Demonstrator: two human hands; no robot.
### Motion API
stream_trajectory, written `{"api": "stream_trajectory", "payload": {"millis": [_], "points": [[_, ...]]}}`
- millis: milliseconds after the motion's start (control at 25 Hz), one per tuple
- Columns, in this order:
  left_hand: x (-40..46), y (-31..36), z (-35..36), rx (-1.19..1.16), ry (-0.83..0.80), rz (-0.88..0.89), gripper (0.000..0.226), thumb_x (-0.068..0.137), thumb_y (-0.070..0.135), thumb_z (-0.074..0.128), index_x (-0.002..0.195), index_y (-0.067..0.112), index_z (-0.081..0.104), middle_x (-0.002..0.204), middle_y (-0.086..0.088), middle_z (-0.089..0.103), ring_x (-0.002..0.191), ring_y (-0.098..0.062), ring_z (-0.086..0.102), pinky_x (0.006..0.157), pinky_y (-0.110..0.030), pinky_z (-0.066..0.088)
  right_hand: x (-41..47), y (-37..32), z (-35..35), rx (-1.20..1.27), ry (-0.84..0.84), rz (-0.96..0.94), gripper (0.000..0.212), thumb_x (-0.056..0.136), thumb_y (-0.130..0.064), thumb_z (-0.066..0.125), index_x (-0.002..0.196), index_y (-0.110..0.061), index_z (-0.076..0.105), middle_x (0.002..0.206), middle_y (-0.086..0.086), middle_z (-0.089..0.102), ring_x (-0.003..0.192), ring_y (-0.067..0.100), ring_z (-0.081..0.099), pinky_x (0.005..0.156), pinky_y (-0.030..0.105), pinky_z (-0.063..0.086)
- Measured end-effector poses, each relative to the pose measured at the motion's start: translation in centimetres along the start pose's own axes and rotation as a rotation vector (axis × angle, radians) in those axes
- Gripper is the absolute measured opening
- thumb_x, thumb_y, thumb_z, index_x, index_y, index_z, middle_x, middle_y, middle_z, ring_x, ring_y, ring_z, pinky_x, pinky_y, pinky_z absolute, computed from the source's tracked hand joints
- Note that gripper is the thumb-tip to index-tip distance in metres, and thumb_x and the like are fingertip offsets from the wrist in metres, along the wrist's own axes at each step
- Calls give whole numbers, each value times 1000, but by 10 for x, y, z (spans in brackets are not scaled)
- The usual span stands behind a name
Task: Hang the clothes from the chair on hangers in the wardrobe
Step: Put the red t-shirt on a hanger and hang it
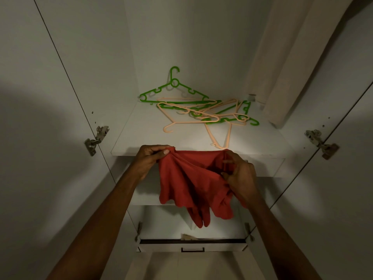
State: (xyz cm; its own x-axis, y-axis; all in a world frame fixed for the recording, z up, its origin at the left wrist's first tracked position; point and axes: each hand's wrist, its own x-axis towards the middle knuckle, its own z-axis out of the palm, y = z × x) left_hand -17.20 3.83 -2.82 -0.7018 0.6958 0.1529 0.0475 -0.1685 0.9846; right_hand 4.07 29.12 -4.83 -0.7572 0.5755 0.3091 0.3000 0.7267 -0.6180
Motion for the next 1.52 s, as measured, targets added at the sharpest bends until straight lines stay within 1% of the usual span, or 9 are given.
{"api": "stream_trajectory", "payload": {"millis": [360,640,800,920,1000,1080,1240,1360,1520], "points": [[8,-9,15,314,-301,-53,63,83,-16,67,138,13,62,93,-11,68,92,-18,66,88,-27,54,5,-19,-31,-85,-194,-2,140,47,-51,98,160,-23,21,148,-9,54,134,26,54,105,45,48],[5,-32,58,456,-239,-174,30,80,-6,59,75,18,77,72,-1,72,65,-12,65,65,-21,52,6,-30,-36,-212,-259,-36,150,50,-46,97,161,-33,-3,141,1,60,118,32,62,92,45,54],[11,-41,69,176,121,-282,22,79,-1,46,63,7,59,55,-1,53,52,-14,44,57,-26,33,4,-30,-49,-470,-260,-56,102,67,-68,81,154,-35,36,116,-1,71,109,24,65,85,38,54],[17,-37,62,102,184,-236,28,78,-9,38,58,9,47,51,3,41,47,-11,36,56,-28,27,0,-11,-60,-406,-307,-68,66,65,-93,57,91,-36,79,77,-16,73,82,3,67,73,26,52],[14,-36,57,145,154,-189,38,84,-9,38,56,14,47,53,1,41,49,-12,37,56,-28,28,-4,8,-62,-315,-421,-71,45,70,-73,75,73,-29,81,66,-14,71,69,1,64,69,23,46],[7,-33,57,176,98,-147,37,88,-8,41,60,13,54,56,-2,45,52,-12,41,56,-26,31,-6,22,-58,-238,-452,-80,10,75,-35,88,82,-29,83,79,-14,77,74,-3,65,77,25,49],[-2,-26,64,127,-133,-141,28,76,-1,49,64,16,68,62,-6,53,57,-15,45,57,-26,36,0,34,-42,66,-19,12,58,66,15,73,79,-41,80,81,-25,73,88,-1,67,92,37,53],[-6,-20,66,230,-484,-200,27,71,3,53,75,15,77,71,-9,63,65,-18,52,65,-29,41,6,14,-43,309,124,170,58,63,21,57,66,-32,80,69,-12,74,66,3,67,68,29,54],[-10,-21,84,406,-790,-162,33,81,-9,60,91,15,81,88,-12,76,80,-18,68,81,-34,54,12,-17,-47,693,-42,167,19,82,16,67,88,2,78,85,15,76,69,27,71,61,32,58]]}}
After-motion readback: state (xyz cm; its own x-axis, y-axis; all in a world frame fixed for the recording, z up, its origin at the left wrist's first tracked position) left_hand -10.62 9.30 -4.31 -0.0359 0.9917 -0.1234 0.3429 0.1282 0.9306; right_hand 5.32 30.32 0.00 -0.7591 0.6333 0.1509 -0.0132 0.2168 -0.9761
